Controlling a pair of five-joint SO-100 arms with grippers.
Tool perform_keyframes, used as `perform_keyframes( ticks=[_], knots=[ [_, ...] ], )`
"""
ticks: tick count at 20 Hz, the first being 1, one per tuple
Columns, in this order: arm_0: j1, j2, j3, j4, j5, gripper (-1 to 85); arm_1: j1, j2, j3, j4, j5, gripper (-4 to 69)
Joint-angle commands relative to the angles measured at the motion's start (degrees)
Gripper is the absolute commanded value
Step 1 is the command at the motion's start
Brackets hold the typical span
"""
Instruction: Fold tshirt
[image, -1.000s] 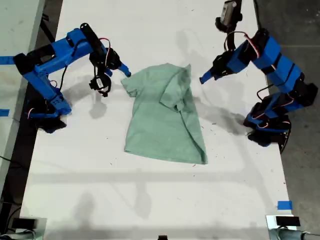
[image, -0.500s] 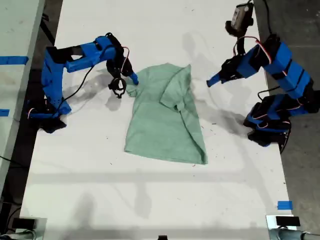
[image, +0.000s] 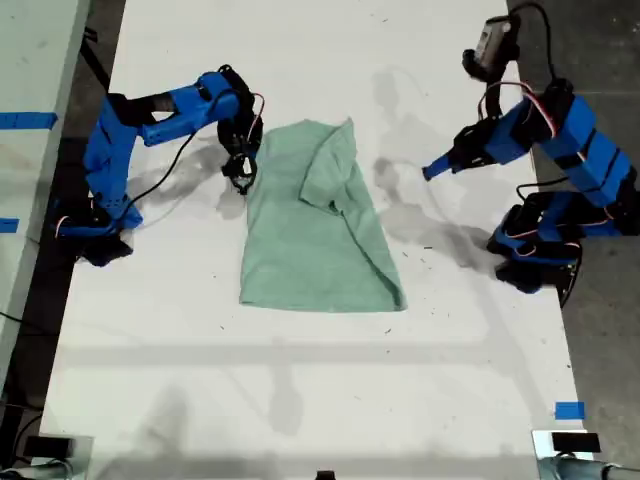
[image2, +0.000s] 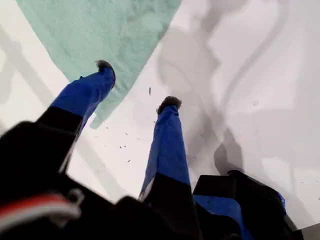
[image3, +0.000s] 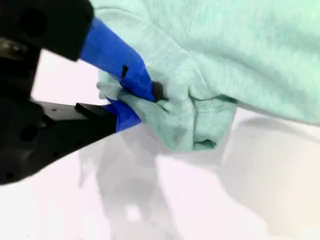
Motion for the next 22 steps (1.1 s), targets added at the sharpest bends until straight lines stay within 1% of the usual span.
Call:
perform_keyframes(
  ticks=[1,3,5,9,12,15,18,19,20,22],
  knots=[
    [-3.08,8.79,1.76,2.02,-0.26,0.1,0.53,2.29,0.00,-1.76,0.79,22.1],
    [-5.98,17.49,8.88,0.26,-0.44,0.1,0.53,3.60,0.97,-1.32,1.05,22.0],
    [-5.45,23.82,9.84,-0.35,0.09,0.1,0.53,4.66,2.29,-1.23,1.41,22.0],
    [4.39,12.30,-14.15,6.15,-1.23,0.1,0.44,4.13,3.52,-2.64,1.76,22.0],
    [8.53,11.25,-16.17,0.53,-1.76,0.1,0.09,3.96,4.31,-3.25,2.20,21.9],
    [11.07,11.07,-16.17,-4.22,-1.32,0.1,-0.26,3.25,5.19,-4.31,2.55,21.8],
    [13.36,8.96,-16.35,-10.55,-0.79,0.4,-0.97,3.08,6.24,-5.54,3.16,21.8],
    [13.71,7.65,-16.35,-13.10,-0.26,5.4,-1.32,2.90,6.42,-5.89,3.43,21.8],
    [14.06,6.42,-16.52,-15.47,0.62,15.3,-1.67,2.81,6.59,-6.33,3.78,21.7],
    [14.68,5.80,-16.52,-18.54,1.58,20.0,-2.37,2.55,6.68,-6.59,4.39,21.6]
  ],
)
